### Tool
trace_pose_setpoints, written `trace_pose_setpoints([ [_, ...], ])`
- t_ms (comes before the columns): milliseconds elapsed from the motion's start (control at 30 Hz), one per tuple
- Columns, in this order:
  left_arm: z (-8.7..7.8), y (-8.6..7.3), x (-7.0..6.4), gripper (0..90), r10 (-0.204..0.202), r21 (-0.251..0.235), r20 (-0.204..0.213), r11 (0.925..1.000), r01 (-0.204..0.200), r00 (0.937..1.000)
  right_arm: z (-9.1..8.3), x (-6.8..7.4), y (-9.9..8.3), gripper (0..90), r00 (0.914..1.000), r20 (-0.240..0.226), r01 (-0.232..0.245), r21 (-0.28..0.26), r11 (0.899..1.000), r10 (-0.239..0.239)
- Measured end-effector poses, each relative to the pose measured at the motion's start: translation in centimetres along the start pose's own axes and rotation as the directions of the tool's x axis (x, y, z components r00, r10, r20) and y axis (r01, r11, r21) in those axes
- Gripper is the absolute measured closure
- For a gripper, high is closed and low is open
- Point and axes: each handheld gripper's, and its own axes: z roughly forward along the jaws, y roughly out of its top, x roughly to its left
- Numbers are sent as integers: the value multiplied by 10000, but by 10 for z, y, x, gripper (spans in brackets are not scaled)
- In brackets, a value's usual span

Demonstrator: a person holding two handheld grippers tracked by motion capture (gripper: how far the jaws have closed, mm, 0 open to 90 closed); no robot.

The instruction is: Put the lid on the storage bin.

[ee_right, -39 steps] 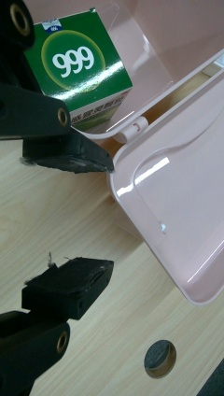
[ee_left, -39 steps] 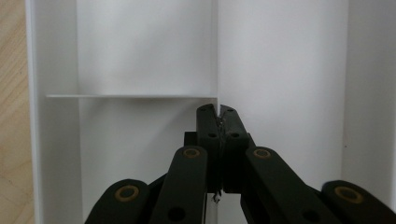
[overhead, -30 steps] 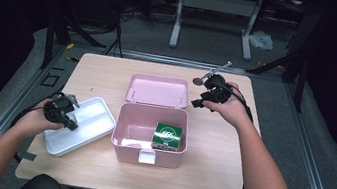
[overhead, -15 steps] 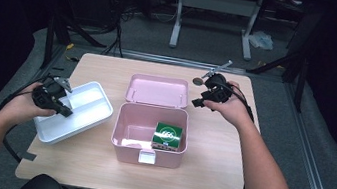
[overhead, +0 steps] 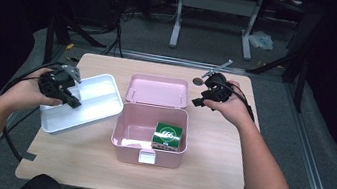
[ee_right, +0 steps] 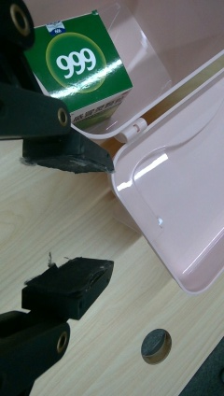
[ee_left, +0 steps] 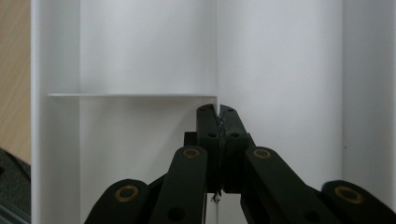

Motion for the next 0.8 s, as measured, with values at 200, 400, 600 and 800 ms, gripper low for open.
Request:
trace_pose_setpoints([
  [200,18,36,-16,894,1222,-40,515,9925,-1222,9912,1,0,0,450,10000,0,14,53,10000,-14],
  [400,35,74,-32,894,2021,-289,944,9793,-2002,9748,2,0,1,450,10000,-10,37,63,10000,-37],
  [600,51,107,-46,893,2685,-294,1230,9633,-2669,9554,4,-2,1,447,10000,-56,-26,88,10000,27],
  [800,63,127,-56,894,3110,-286,1372,9503,-3100,9405,3,-3,0,447,10000,-35,-75,59,10000,75],
])
